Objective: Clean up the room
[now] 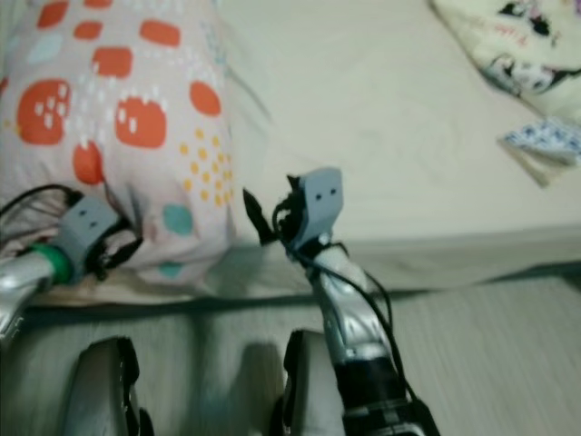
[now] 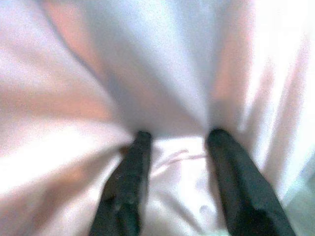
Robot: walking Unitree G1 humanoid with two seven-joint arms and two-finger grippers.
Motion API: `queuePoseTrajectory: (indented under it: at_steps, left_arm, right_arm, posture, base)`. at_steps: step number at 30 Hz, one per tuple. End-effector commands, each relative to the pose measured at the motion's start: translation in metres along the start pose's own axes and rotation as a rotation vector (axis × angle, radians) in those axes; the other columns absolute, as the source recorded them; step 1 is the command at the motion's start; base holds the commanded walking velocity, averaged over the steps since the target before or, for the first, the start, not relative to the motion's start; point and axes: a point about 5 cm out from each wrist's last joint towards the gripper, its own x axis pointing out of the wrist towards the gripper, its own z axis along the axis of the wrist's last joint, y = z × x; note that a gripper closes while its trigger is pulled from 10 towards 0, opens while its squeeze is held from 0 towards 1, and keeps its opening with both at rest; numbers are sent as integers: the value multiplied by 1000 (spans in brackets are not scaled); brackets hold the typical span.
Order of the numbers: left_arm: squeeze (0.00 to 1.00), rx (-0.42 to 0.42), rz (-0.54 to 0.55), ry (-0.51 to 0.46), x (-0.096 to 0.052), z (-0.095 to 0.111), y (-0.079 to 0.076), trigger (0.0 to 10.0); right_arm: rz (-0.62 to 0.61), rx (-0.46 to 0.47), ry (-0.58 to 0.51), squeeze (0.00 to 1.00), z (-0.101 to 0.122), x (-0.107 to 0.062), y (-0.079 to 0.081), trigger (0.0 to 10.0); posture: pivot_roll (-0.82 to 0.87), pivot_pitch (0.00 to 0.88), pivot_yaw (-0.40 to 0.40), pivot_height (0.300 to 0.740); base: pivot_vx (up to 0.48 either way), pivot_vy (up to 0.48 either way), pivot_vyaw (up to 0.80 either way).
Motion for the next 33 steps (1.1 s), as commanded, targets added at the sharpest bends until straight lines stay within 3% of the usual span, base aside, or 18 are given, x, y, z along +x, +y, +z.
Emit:
queuePoseTrajectory:
  at_steps: [1, 2, 4, 5, 6, 7, 8, 9, 10, 11, 12, 16, 18, 21, 22, 25, 31, 33]
  left_arm:
    - [0, -51, -70, -35, -7, 7, -13, 10000]
    - [0, -81, -103, -80, -18, 16, -20, 10000]
    - [0, -81, -103, -80, -18, 16, -20, 10000]
    - [0, -122, -146, -137, -27, 30, -28, 10000]
    - [0, -122, -146, -137, -27, 30, -28, 10000]
    - [0, -147, -173, -195, -33, 44, -35, 10000]
    - [0, -147, -173, -195, -33, 44, -35, 10000]
    - [0, -160, -184, -237, -37, 55, -39, 10000]
    - [0, -160, -184, -237, -37, 55, -39, 10000]
    - [0, -153, -181, -259, -42, 62, -40, 10000]
    - [0, -103, -125, -223, -51, 61, -32, 10000]
    - [0, -70, -92, -170, -59, 55, -25, 10000]
    - [0, -43, -59, -74, -73, 39, -16, 10000]
    - [0, -43, -36, -28, -81, 34, -13, 10000]
    - [0, -43, -36, -28, -81, 34, -13, 10000]
    - [0, -59, -20, 63, -103, 27, -11, 10000]
    - [0, -48, -16, 128, -117, 26, -11, 10000]
    - [0, -35, 15, 136, -120, 27, -8, 10000]
  right_arm:
    - [99, 44, 2, 0, 3, -4, 10, 10000]
    - [177, 80, -7, 0, 9, -5, 17, 10000]
    - [177, 80, -7, 0, 9, -5, 17, 10000]
    - [310, 104, 2, 0, 15, -10, 28, 10000]
    - [310, 104, 2, 0, 15, -10, 28, 10000]
    - [473, 112, 50, 0, 15, -21, 40, 10000]
    - [473, 112, 50, 0, 15, -21, 40, 10000]
    - [606, 136, 108, 0, 11, -32, 50, 10000]
    - [606, 136, 108, 0, 11, -32, 50, 10000]
    - [705, 148, 164, 0, 3, -40, 59, 10000]
    - [742, 132, 227, 0, -21, -38, 73, 10000]
    - [733, 100, 264, 0, -38, -31, 84, 10000]
    - [676, 43, 311, 0, -66, -13, 105, 10000]
    - [626, 28, 337, 0, -76, -3, 113, 10000]
    - [626, 28, 337, 0, -76, -3, 113, 10000]
    - [507, 44, 346, 0, -81, 21, 126, 10000]
    - [437, 92, 332, 0, -76, 39, 138, 10000]
    - [367, -14, 381, 0, -85, 47, 143, 10000]
  posture:
    - [107, 242, -65, 525]
    - [109, 241, -67, 525]
    - [109, 241, -67, 525]
    - [115, 239, -72, 525]
    - [115, 239, -72, 525]
    - [122, 238, -82, 525]
    - [122, 238, -82, 525]
    - [122, 236, -87, 525]
    - [122, 236, -87, 525]
    - [122, 236, -87, 525]
    - [119, 239, -89, 525]
    - [125, 250, -89, 525]
    - [138, 279, -96, 525]
    - [142, 288, -99, 525]
    - [142, 288, -99, 525]
    - [159, 316, -110, 525]
    - [185, 333, -122, 525]
    - [208, 339, -131, 525]
  base:
    - [0, 0, 0]
    - [0, 0, 0]
    - [0, 0, 0]
    - [0, 0, 0]
    - [0, 0, 0]
    - [0, 0, 0]
    - [0, 0, 0]
    - [0, 0, 0]
    - [0, 0, 0]
    - [0, 0, 0]
    - [0, 0, 0]
    - [0, 0, 0]
    - [0, 0, 0]
    - [0, 0, 0]
    - [0, 0, 0]
    - [0, 0, 0]
    - [0, 0, 0]
    - [0, 0, 0]
